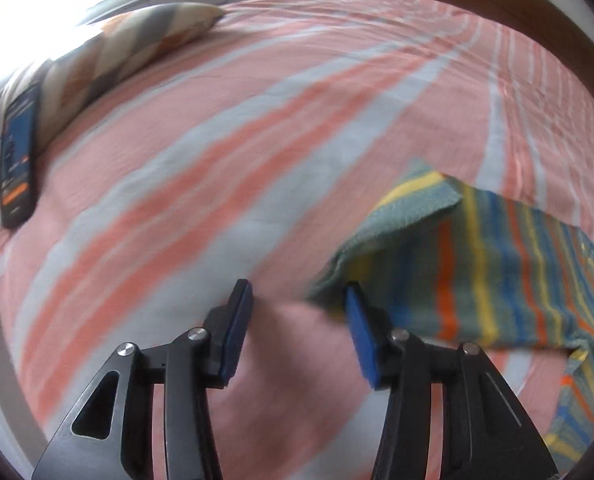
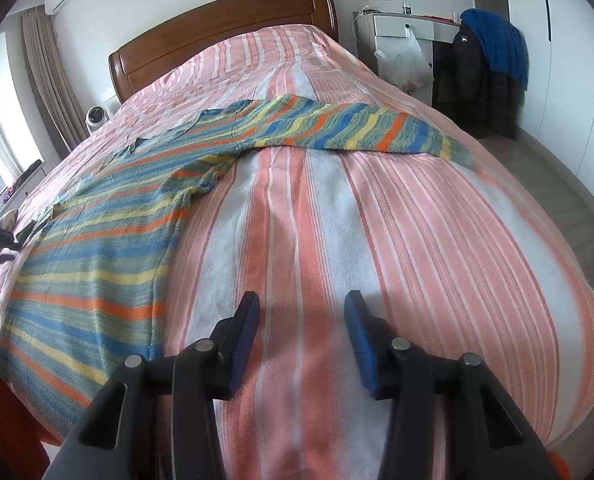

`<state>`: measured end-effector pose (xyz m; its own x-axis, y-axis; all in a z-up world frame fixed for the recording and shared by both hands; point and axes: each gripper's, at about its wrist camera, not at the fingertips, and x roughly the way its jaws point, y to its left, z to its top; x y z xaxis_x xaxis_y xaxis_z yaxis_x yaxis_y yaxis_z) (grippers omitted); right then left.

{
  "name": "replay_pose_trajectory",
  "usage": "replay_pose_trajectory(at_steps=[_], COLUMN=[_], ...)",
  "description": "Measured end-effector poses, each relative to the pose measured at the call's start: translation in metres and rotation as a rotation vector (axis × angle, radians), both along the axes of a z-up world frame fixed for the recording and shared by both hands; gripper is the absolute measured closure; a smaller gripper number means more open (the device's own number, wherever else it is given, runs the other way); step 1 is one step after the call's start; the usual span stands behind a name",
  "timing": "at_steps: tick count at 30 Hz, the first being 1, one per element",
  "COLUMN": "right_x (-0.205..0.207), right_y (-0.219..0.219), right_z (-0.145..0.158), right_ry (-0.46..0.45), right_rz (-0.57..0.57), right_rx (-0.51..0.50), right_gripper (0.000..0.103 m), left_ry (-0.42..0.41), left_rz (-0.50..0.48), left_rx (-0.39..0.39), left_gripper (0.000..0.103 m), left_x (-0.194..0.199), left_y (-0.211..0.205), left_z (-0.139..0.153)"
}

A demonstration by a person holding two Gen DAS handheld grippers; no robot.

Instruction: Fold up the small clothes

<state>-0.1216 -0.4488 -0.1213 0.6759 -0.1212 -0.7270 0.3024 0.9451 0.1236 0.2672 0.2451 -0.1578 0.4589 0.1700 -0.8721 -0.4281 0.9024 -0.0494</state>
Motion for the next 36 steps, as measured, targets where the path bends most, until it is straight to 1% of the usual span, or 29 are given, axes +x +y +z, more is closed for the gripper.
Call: replay_pose_trajectory(at_steps=[1,2,3,4,6,8,10,11,12,13,14,15,16,17,18,20,22,26,28,29,31,36], right_x=[0.001,0.001,0.002,0.002,0.001,-0.001,-0.002,-0.002,-0.001,0.0,0.001,0.002,0.003,0.005,0.007,0.01,0.013,0.018,0.021,0.023,0.025,0.025], right_y=[0.001,0.001,0.001,0.001,0.002,0.001,-0.003,-0.006,-0.01,-0.013,-0.016,-0.017,-0.016,-0.014,-0.011,-0.006,-0.003,0.002,0.005,0.006,0.008,0.007], right_z=[-0.001,-0.001,-0.001,-0.001,0.002,0.005,0.009,0.01,0.009,0.007,0.004,0.003,0.002,0.001,-0.001,-0.004,-0.008,-0.015,-0.017,-0.018,-0.018,-0.018], right_ry=[0.003,0.006,0.007,0.007,-0.001,-0.019,-0.041,-0.048,-0.051,-0.048,-0.043,-0.042,-0.04,-0.032,-0.024,-0.015,-0.013,-0.012,-0.006,-0.003,0.003,0.006], right_rz=[0.0,0.0,-0.001,-0.003,-0.013,-0.044,-0.088,-0.112,-0.129,-0.142,-0.158,-0.163,-0.167,-0.164,-0.157,-0.15,-0.152,-0.168,-0.177,-0.182,-0.186,-0.185], right_rx=[-0.005,-0.009,-0.011,-0.012,-0.016,-0.033,-0.043,-0.042,-0.029,-0.016,0.002,0.005,-0.006,-0.024,-0.037,-0.065,-0.078,-0.105,-0.124,-0.132,-0.144,-0.147], right_gripper=[0.058,0.058,0.058,0.058,0.058,0.054,0.042,0.04,0.037,0.037,0.037,0.037,0.037,0.036,0.032,0.027,0.021,0.014,0.01,0.009,0.009,0.009], left_ry=[0.003,0.01,0.0,-0.012,-0.074,-0.118,-0.142,-0.144,-0.141,-0.124,-0.088,-0.05,-0.041,-0.078,-0.106,-0.147,-0.177,-0.18,-0.18,-0.178,-0.176,-0.174], left_rz=[-0.004,-0.017,-0.048,-0.074,-0.212,-0.352,-0.55,-0.627,-0.688,-0.735,-0.767,-0.78,-0.787,-0.785,-0.8,-0.846,-0.846,-0.842,-0.842,-0.844,-0.842,-0.836], left_rx=[0.004,0.014,0.013,0.006,-0.026,-0.02,-0.015,-0.001,0.02,0.051,0.088,0.106,0.098,0.084,0.081,0.091,0.082,0.035,0.056,0.078,0.081,0.035], left_gripper=[0.052,0.049,0.04,0.035,0.018,0.009,0.008,0.008,0.005,0.003,0.001,0.0,0.0,0.0,0.0,0.0,0.0,0.0,0.0,0.0,0.0,0.0], left_x=[-0.005,-0.01,-0.017,-0.023,-0.035,-0.04,-0.038,-0.035,-0.031,-0.026,-0.019,-0.014,-0.011,-0.013,-0.015,-0.02,-0.023,-0.021,-0.022,-0.021,-0.024,-0.022], left_y=[0.004,0.006,0.004,0.0,-0.021,-0.05,-0.09,-0.106,-0.118,-0.128,-0.136,-0.14,-0.139,-0.136,-0.134,-0.133,-0.131,-0.126,-0.128,-0.132,-0.129,-0.124], left_z=[0.001,0.004,0.01,0.013,0.023,0.028,0.025,0.023,0.019,0.012,0.001,-0.009,-0.018,-0.018,-0.019,-0.02,-0.021,-0.023,-0.024,-0.025,-0.024,-0.025])
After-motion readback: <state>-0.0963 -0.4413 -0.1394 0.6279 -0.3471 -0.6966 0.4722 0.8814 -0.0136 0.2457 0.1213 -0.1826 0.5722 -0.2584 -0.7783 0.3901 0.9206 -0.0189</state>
